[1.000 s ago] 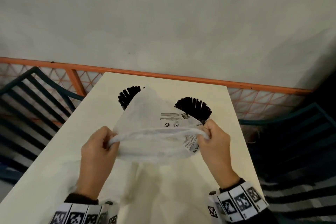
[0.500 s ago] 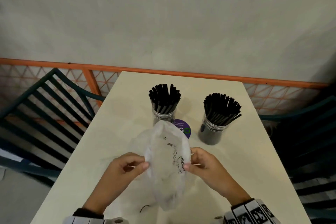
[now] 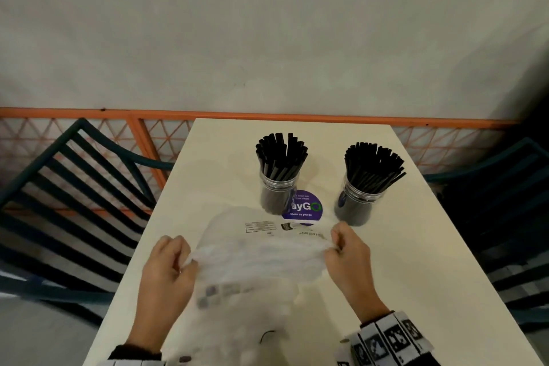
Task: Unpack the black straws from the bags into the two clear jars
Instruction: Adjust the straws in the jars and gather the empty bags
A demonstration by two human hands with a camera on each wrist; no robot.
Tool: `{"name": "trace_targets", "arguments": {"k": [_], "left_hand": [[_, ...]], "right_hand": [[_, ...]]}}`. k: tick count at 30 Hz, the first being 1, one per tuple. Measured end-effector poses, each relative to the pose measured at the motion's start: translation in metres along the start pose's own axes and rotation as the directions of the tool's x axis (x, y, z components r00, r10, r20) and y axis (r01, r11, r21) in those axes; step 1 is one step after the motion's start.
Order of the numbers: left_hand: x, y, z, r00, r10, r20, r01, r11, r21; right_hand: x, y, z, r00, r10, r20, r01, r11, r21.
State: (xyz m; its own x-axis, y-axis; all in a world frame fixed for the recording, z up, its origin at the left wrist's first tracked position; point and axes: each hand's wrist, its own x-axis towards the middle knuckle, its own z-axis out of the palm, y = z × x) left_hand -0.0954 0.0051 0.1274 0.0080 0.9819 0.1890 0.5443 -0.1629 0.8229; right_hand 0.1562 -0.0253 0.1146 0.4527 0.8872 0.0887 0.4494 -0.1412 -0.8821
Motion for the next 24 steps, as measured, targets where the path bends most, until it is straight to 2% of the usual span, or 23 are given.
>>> {"name": "trace_targets", "arguments": {"k": [2,4,5,7,8,10,12,13,14,16,19,21,22,24], "left_hand": [[0.002,-0.006,-0.003,0.999,0.041,-0.007,-0.041,0.997,0.071],[0.004,-0.012,-0.003,0.991,-0.006,0.131,0.008,1.0,-0.014],[0.003,-0.012,-0.004,0.973,-0.014,0.23,0.03,0.997,-0.068],[0.003,-0.009,-0.01,0.912,-0.026,0.409,0.106,0.979,-0.175],[0.003,-0.005,-0.014,0.867,-0.045,0.497,0.184,0.954,-0.235],[0.002,-0.007,-0.02,0.792,-0.041,0.609,0.294,0.9,-0.323],[0.002,-0.008,-0.024,0.761,-0.019,0.648,0.334,0.869,-0.366],[0.002,-0.009,-0.026,0.764,-0.016,0.645,0.33,0.869,-0.37],[0.003,-0.011,-0.027,0.788,-0.02,0.615,0.311,0.875,-0.37],[0.004,-0.018,-0.027,0.868,-0.039,0.495,0.244,0.901,-0.357],[0.005,-0.024,-0.029,0.977,-0.004,0.213,0.058,0.968,-0.246],[0.003,-0.031,-0.03,0.997,0.06,0.038,-0.057,0.996,-0.073],[0.001,-0.033,-0.029,0.993,0.121,0.011,-0.121,0.993,0.003],[-0.006,-0.044,-0.023,0.98,0.196,0.041,-0.2,0.974,0.108]], "right_hand": [[0.004,0.003,0.001,0.999,-0.018,-0.041,0.015,0.996,-0.092],[0.007,0.007,0.006,0.998,0.069,0.001,-0.069,0.997,-0.037],[0.007,0.006,0.007,0.987,0.145,0.067,-0.148,0.988,0.043],[0.005,0.002,0.006,0.933,0.247,0.263,-0.307,0.926,0.219],[0.003,0.001,0.004,0.901,0.248,0.357,-0.353,0.897,0.265],[0.0,0.001,0.0,0.854,0.205,0.478,-0.361,0.895,0.261],[-0.003,0.002,-0.002,0.828,0.174,0.533,-0.346,0.907,0.241],[-0.005,0.002,-0.001,0.824,0.167,0.542,-0.337,0.913,0.23],[-0.006,0.002,0.001,0.829,0.162,0.535,-0.315,0.926,0.207],[-0.008,0.002,0.007,0.873,0.134,0.469,-0.228,0.962,0.149],[-0.011,0.001,0.015,0.976,-0.018,0.216,0.021,1.0,-0.011],[-0.015,0.001,0.019,0.983,-0.171,0.063,0.179,0.971,-0.158],[-0.017,0.0,0.021,0.971,-0.235,0.04,0.238,0.943,-0.233],[-0.021,0.002,0.025,0.949,-0.304,0.086,0.314,0.878,-0.361]]}}
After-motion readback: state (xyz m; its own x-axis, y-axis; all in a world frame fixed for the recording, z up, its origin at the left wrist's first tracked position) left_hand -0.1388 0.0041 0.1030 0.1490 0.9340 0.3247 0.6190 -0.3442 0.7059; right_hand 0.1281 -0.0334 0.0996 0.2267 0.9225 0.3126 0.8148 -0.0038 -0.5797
